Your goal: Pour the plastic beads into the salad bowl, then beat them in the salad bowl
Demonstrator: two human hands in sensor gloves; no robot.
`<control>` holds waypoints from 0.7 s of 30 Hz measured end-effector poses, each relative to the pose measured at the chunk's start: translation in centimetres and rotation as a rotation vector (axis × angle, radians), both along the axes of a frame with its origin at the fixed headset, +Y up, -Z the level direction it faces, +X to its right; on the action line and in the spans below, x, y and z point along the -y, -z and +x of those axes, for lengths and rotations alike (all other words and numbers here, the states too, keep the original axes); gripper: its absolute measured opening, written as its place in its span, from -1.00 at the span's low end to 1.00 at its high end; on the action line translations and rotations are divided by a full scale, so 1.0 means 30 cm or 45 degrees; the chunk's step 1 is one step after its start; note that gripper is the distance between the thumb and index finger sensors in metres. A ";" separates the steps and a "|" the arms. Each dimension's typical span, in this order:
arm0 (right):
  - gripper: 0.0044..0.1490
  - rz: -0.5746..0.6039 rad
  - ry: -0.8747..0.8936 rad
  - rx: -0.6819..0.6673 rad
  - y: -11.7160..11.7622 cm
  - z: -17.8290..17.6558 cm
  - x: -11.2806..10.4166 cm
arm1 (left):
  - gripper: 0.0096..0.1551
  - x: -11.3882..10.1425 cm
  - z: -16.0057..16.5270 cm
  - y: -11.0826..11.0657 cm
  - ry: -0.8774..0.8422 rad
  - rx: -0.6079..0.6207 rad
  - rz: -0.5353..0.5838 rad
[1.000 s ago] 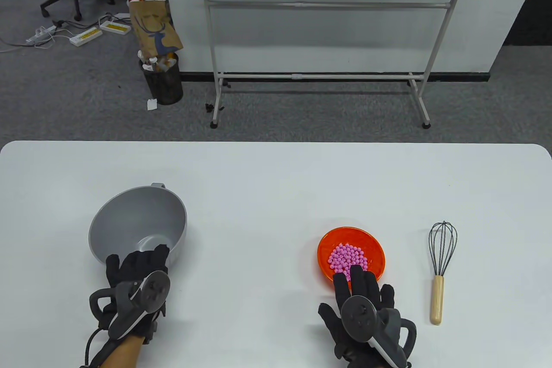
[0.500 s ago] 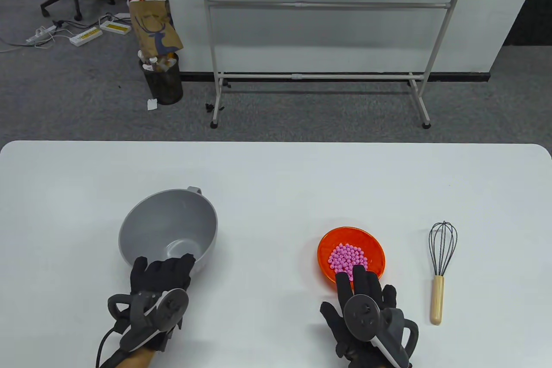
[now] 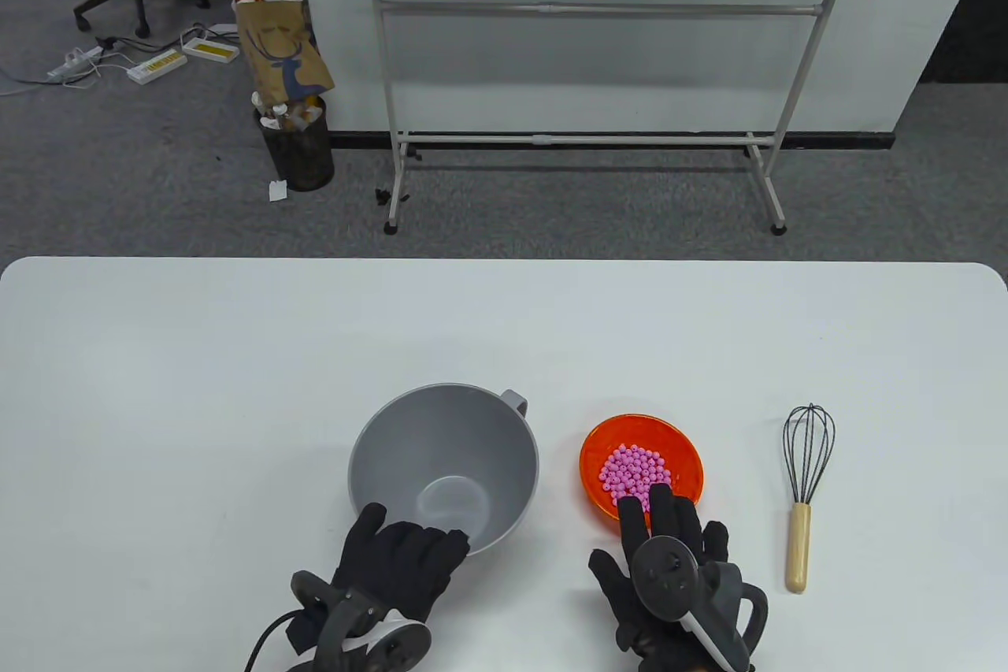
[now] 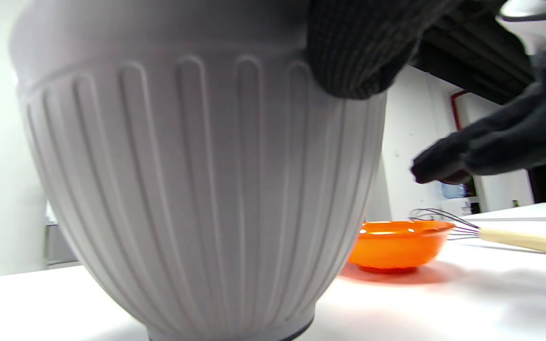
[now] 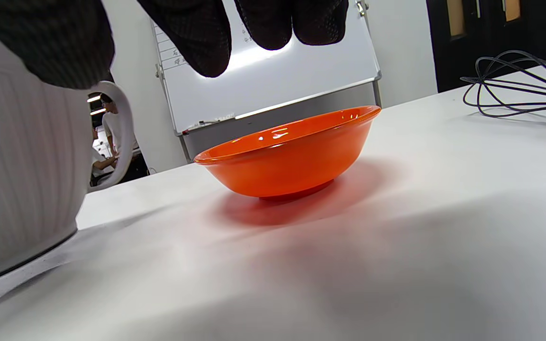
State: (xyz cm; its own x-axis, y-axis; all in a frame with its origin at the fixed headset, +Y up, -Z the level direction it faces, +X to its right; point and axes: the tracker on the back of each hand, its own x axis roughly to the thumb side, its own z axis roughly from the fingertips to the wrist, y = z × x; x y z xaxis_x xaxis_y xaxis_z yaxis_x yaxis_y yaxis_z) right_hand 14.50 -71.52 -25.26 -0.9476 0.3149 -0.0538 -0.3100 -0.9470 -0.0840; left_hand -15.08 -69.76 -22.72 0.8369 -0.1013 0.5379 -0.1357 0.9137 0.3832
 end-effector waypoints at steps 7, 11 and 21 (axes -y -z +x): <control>-0.03 -0.008 0.004 0.002 0.000 0.001 0.001 | -0.41 0.039 0.037 -0.011 0.078 0.060 0.014; -0.03 -0.008 0.001 -0.003 0.000 -0.003 0.001 | -0.39 0.036 0.029 -0.001 0.086 0.052 -0.044; -0.03 -0.007 0.007 -0.003 0.001 -0.002 0.002 | -0.15 -0.034 -0.052 0.023 -0.048 -0.049 -0.121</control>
State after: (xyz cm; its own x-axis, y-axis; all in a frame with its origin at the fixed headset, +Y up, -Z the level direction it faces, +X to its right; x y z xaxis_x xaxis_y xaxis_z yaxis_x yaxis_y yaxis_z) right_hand 14.44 -71.58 -25.29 -0.9460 0.3197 -0.0535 -0.3151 -0.9458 -0.0785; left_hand -16.65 -68.73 -23.43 0.8594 -0.0191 0.5110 -0.1577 0.9407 0.3003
